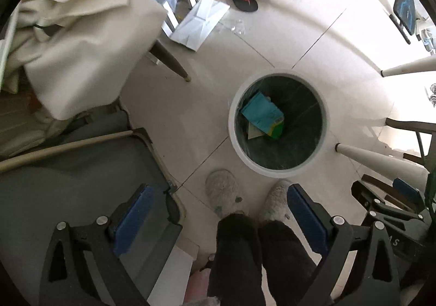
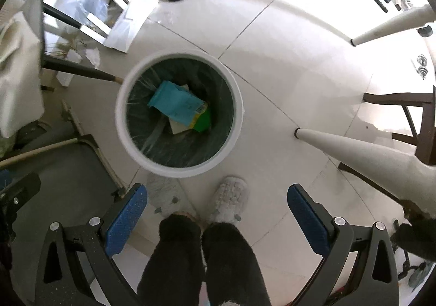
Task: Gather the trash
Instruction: 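Grasp the white medicine leaflet with left tool while right tool grasps the foil blister pack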
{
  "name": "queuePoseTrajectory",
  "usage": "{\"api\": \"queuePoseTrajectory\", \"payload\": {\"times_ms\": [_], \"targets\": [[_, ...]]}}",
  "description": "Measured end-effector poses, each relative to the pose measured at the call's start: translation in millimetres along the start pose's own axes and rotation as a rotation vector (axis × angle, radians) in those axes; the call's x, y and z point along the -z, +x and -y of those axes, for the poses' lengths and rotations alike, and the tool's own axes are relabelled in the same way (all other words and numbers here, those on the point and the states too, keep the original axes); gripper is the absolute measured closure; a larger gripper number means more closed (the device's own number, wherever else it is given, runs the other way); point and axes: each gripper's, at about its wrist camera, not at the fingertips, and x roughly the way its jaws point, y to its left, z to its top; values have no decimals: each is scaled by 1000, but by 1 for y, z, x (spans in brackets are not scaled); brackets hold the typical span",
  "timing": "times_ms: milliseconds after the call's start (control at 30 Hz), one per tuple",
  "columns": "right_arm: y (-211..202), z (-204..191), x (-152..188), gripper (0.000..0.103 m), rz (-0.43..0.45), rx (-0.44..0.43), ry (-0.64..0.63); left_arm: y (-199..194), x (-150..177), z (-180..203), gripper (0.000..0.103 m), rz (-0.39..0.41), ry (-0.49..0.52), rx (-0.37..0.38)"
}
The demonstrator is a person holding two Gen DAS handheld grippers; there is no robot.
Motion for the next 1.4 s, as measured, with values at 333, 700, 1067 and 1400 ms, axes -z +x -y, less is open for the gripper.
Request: {"api": "queuePoseTrajectory", "payload": {"times_ms": [333,700,1067,1400], "targets": [[-139,-3,37,0,59,-45,28,-125,30,-10,3,57,33,24],[-301,24,67,0,129,-123,139,-260,39,-1,3,147,68,65],[-364,222,18,0,208,29,531,-311,-45,127,3,180,130,135],[-329,351,-70,0,156,57,558,-243,-126,241,3,-160,-297,290]]}}
